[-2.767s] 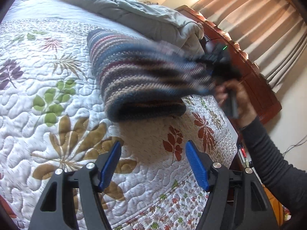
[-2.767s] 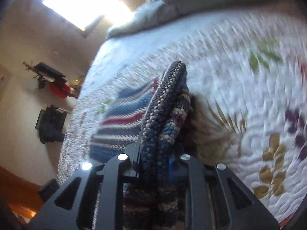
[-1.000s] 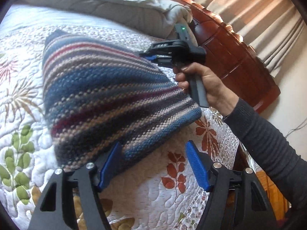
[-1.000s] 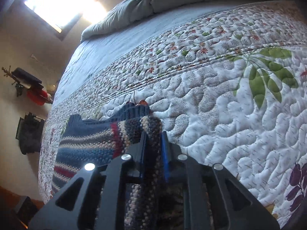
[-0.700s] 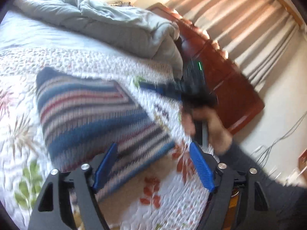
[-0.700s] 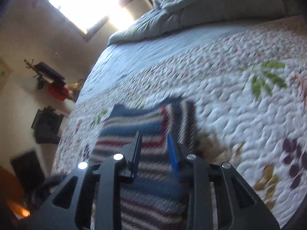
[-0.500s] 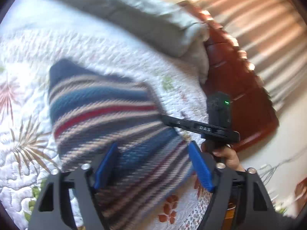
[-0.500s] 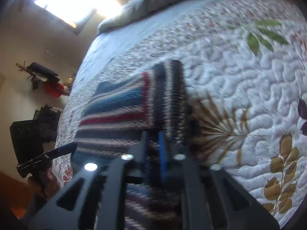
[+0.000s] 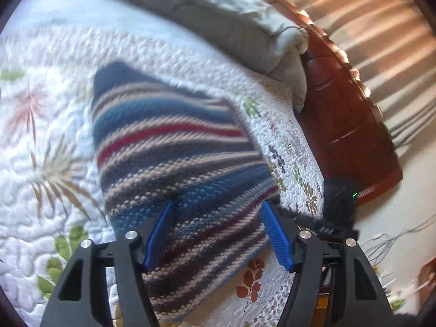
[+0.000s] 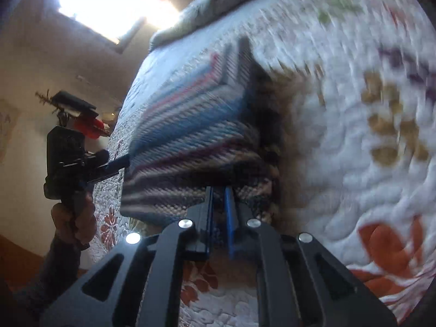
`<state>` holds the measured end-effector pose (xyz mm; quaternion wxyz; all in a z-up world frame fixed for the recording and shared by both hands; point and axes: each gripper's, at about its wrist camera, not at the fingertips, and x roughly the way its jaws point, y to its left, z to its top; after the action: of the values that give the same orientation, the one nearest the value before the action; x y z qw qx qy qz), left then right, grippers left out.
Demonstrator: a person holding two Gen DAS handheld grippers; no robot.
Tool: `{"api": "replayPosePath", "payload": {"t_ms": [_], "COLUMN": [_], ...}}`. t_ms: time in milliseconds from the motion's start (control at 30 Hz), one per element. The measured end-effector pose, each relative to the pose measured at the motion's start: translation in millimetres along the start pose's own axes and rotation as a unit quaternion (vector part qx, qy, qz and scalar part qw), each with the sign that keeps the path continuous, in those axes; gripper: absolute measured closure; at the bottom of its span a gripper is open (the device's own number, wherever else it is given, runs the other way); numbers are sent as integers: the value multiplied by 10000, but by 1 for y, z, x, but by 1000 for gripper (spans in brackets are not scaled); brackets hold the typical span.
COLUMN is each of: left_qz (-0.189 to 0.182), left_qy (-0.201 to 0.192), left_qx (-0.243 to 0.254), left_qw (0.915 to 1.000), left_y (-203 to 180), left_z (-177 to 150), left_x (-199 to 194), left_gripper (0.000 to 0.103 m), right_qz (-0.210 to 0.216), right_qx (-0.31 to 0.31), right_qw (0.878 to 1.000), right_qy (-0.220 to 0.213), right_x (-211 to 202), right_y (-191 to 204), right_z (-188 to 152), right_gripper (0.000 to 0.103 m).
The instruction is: Fold small clothes
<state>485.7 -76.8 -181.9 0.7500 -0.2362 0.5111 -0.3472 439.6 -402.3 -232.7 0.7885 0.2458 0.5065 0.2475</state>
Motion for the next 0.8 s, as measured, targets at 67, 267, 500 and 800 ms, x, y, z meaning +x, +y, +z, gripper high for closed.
{"api": "replayPosePath", "payload": {"t_ms": [67,267,500,800], "left_qz": [-17,-5,797,2498], "left_qy": [-19,-262,-128,-199], "left_qx": [-54,73,371,895], "left_qw": [10000,9996,9960,9640], "left_y": [2,-8,-14,-30], "left_z": [1,-11,-36,-44], "left_x": [1,-35,-58,-50], "left_gripper": [39,32,11,4], "right_qz": [-29,-36,-306,-355], "right_qx": [1,-361,-226,243], "right_qw": [10000,9992,9988,9989], "right_qy": [-77,-191,-312,-187], "right_x": [1,-26,-34,-45], "right_y": [-3,38,40,5], "right_z": [-3,-12,-6,31], "right_gripper": [100,81,31,12]}}
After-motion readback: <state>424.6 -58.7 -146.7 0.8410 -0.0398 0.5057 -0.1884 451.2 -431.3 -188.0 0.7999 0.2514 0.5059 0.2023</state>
